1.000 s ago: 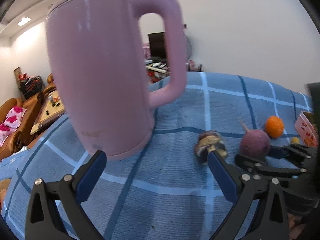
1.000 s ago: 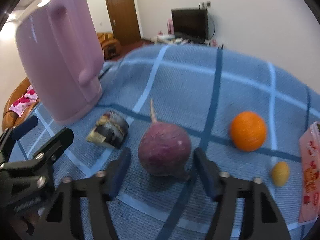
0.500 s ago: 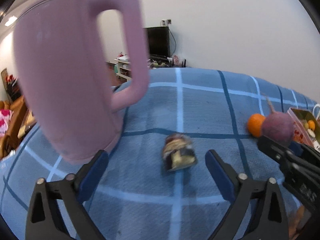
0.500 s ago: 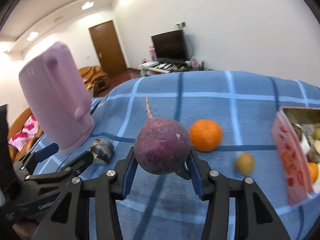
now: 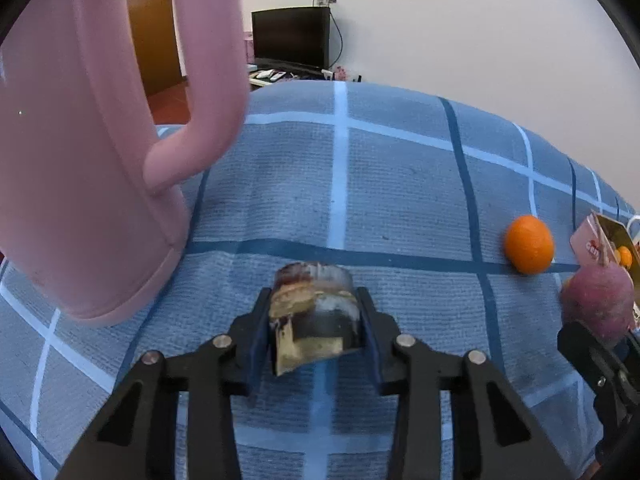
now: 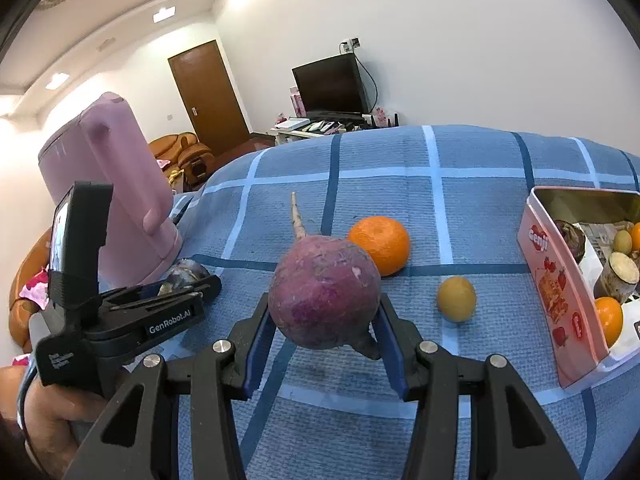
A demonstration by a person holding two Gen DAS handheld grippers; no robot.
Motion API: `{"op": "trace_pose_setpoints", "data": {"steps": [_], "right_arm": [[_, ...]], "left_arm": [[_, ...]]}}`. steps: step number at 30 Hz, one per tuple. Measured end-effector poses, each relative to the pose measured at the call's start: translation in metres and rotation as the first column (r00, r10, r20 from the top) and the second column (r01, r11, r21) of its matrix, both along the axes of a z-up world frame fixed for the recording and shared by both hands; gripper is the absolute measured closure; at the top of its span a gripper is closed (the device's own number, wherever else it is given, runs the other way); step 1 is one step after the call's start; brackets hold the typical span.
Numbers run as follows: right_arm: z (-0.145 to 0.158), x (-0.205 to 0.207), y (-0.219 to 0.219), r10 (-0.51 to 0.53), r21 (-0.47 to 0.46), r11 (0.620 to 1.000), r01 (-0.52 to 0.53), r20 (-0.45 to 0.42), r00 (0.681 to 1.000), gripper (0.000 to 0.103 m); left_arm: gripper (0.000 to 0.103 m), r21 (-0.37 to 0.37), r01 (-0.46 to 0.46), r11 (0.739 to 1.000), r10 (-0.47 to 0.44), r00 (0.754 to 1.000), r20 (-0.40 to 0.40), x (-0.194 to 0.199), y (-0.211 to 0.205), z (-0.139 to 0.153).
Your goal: Organize fruits
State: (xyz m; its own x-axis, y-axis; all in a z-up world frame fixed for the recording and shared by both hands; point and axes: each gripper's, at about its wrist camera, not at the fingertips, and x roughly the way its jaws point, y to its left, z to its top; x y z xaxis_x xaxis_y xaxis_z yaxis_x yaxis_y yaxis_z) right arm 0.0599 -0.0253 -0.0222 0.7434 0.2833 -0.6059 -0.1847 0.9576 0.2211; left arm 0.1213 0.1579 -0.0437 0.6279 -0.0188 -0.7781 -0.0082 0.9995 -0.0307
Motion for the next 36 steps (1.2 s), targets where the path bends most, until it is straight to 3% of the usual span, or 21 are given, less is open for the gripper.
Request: {"op": "trace_pose_setpoints", "data": {"steps": [3,5,8,12,18,36], "right_arm": [[0.003,-0.004,0.003,-0.003,-0.021,1.0,0.003,0.029,1.0,0.053],[0.007,-0.009,0.007,-0.001,-0.044,0.999,0.004,0.061,0.998,0.052],[0.012,-0.017,0.014,0.005,-0.089,0.996,0.005,0.111,0.994,0.052],[0.018,-0.028,0.018,0.006,-0.121,0.993,0.016,0.175,0.985,0.052],[0.022,-0.038,0.02,0.007,-0.145,0.989,0.025,0.218,0.976,0.052],[0.024,-0.058,0.01,-0.021,-0.151,0.987,0.057,0.229,0.973,0.052]], "left_arm": [[0.062,0.012,0.0,1.0,-0.001,1.0,0.026,-0.004,-0.002,0.004],[0.062,0.026,-0.015,1.0,0.013,0.996,0.086,-0.013,-0.003,0.012],[0.062,0.065,-0.062,0.996,0.049,0.98,0.193,-0.036,-0.007,0.025],[0.062,0.086,-0.105,0.991,0.077,0.958,0.275,-0.052,-0.01,0.034],[0.062,0.083,-0.12,0.989,0.09,0.95,0.299,-0.068,-0.007,0.04],[0.062,0.06,-0.133,0.989,0.102,0.926,0.363,-0.106,-0.027,0.041]]}}
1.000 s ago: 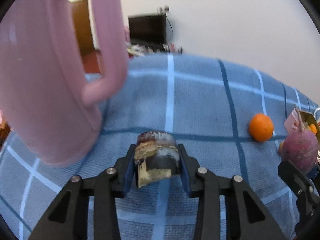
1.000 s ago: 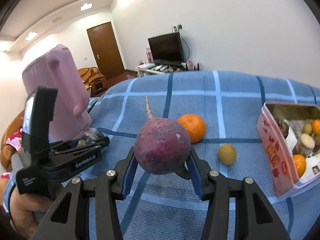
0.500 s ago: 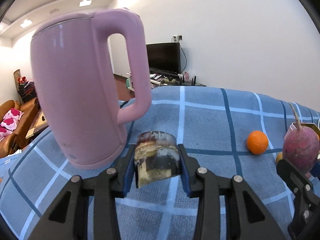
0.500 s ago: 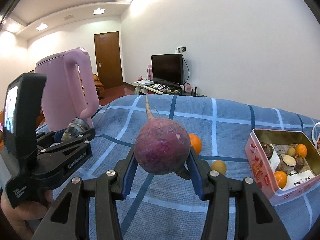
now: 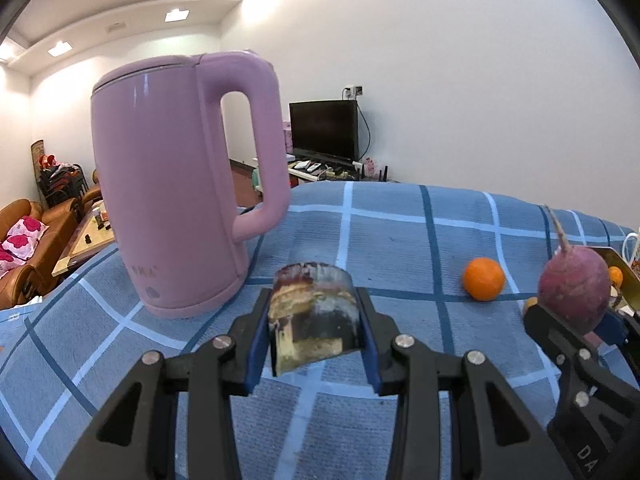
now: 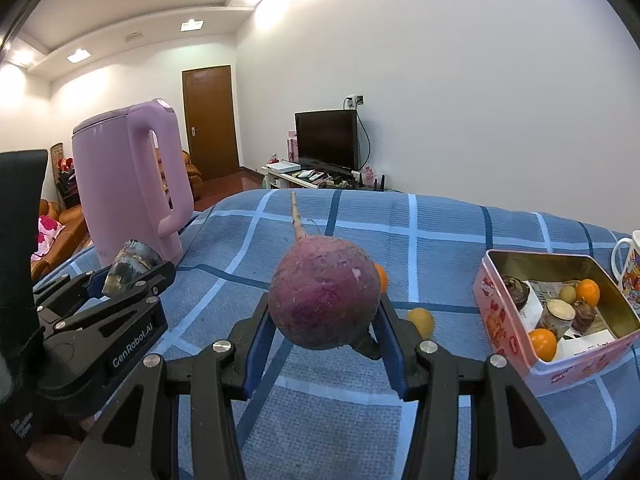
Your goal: Organize fruits
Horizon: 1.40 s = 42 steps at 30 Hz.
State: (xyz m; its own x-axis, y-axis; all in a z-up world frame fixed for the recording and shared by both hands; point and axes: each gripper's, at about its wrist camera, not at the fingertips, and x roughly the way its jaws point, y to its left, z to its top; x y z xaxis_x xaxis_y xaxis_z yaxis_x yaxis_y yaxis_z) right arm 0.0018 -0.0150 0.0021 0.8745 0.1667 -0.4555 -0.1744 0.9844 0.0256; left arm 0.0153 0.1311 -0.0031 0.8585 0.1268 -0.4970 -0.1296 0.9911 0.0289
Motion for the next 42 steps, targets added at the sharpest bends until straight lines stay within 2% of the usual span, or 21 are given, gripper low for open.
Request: {"op": "trace_pose_setpoints", "data": {"steps": [21,42], "right_arm": [[0.001,-0.017,-0.029,-0.01,-0.014,1.0,0.01,0.008,1.0,0.052],[0.003,-0.031,-0.081,-0.059,-0.027,0.998,0.059,0.023,0.998,0.052]], "left_arm": [[0.062,-0.03,0.053,0.998,-0.053,0.999,-0.01,-0.021,-0.034,-0.001],[0.062,-0.016,0.115,0.993,-0.116,0.993,-0.012,-0.03,-0.084,0.001]]}}
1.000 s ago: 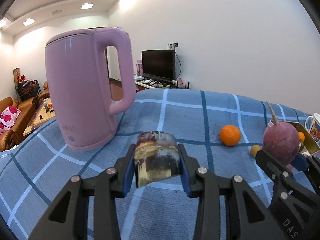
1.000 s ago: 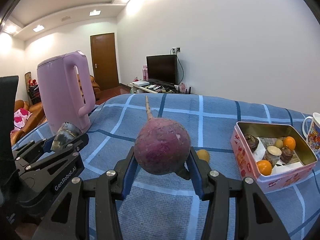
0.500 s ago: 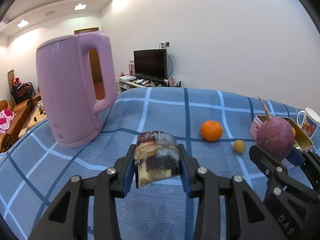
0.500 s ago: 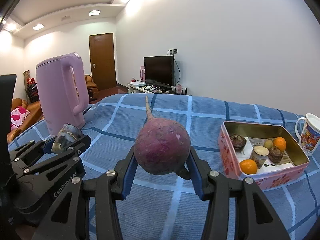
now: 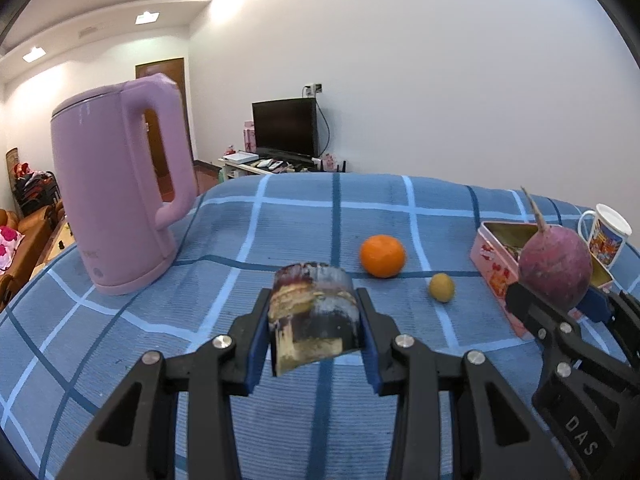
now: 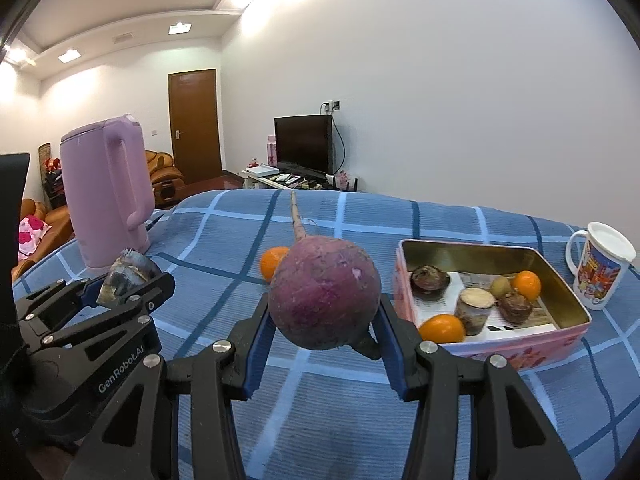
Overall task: Organize fruits
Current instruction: 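Carry the cut yam piece and whole purple yam over the pink tin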
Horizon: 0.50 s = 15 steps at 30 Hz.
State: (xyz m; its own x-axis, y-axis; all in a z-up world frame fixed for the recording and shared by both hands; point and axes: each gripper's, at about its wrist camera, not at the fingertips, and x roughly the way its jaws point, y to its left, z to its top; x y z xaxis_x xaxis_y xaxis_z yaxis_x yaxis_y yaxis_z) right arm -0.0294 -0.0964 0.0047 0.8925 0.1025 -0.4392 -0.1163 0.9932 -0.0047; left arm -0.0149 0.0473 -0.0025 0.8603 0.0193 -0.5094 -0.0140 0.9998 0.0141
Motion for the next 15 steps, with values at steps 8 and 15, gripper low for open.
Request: {"op": "trace_pose_setpoints", "data": {"steps": [8,15], "right_arm": [[0.001,-0.003,-0.014,-0.013,-0.017,1.0,0.013,0.011,1.0,0.052],[0.001,-0.002,-0.039,-0.036,-0.005,0.999,0.036,0.004,0.999,0.052]], "left_arm": [[0.062,0.002,0.038,0.999,-0.038,0.999,-0.005,-0.002,-0.023,0.0],[0.062,-0.013,0.084,0.996,-0.085,0.996,-0.008,0.001,-0.048,0.001]]}}
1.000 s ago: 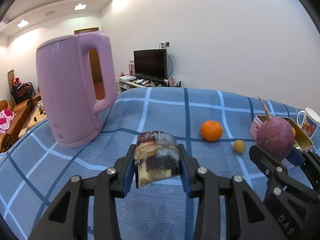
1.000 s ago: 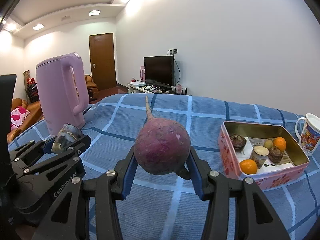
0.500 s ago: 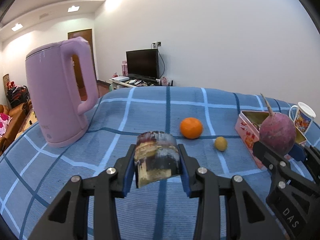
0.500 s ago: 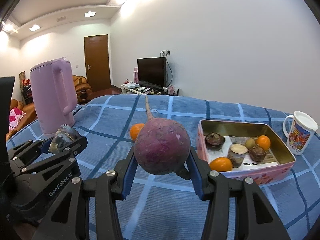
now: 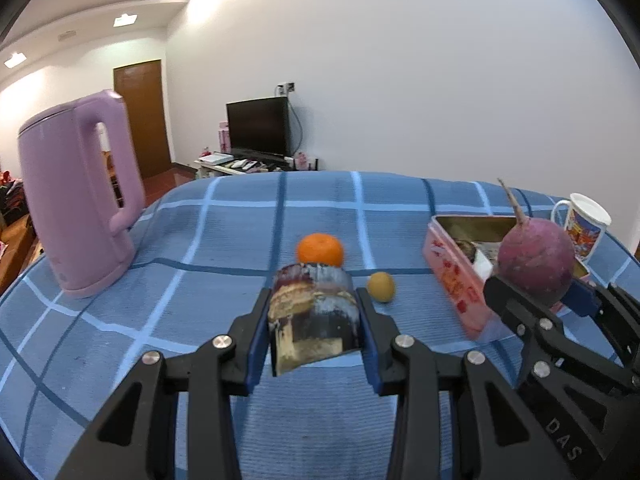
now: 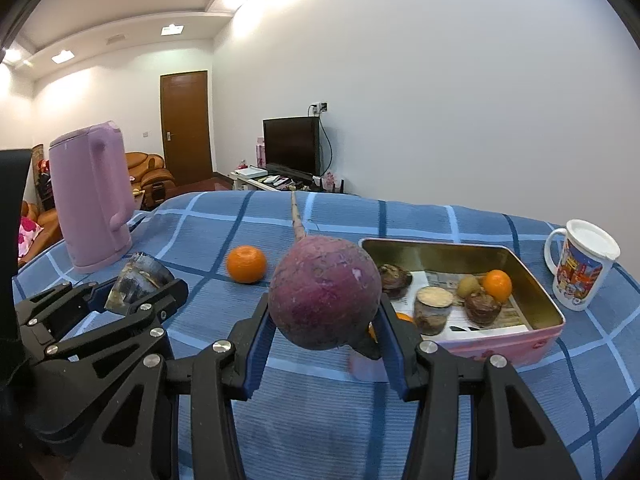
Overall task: Organize fruits
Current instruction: 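Carry the cut yam piece and whole purple yam over the pink tin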
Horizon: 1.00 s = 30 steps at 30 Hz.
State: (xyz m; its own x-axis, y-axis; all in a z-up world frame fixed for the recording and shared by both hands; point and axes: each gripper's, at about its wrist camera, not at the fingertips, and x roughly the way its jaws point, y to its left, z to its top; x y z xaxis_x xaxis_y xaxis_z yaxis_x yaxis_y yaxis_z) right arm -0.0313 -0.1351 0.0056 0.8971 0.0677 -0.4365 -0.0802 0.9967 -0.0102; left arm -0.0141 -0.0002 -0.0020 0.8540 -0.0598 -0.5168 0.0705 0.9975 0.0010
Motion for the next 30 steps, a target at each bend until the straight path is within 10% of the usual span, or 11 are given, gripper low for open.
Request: {"op": "trace_pose_setpoints", "data": {"steps": [30], "right_arm": [[0.014,0.021,-0.132,-0.246,0.086,0.966,0.242,0.033,0.969,0.052]], "left_arm": [[0.062,-0.044,0.172,0.984,-0.171,0.984,0.043,0.033,-0.125,0.02]]}}
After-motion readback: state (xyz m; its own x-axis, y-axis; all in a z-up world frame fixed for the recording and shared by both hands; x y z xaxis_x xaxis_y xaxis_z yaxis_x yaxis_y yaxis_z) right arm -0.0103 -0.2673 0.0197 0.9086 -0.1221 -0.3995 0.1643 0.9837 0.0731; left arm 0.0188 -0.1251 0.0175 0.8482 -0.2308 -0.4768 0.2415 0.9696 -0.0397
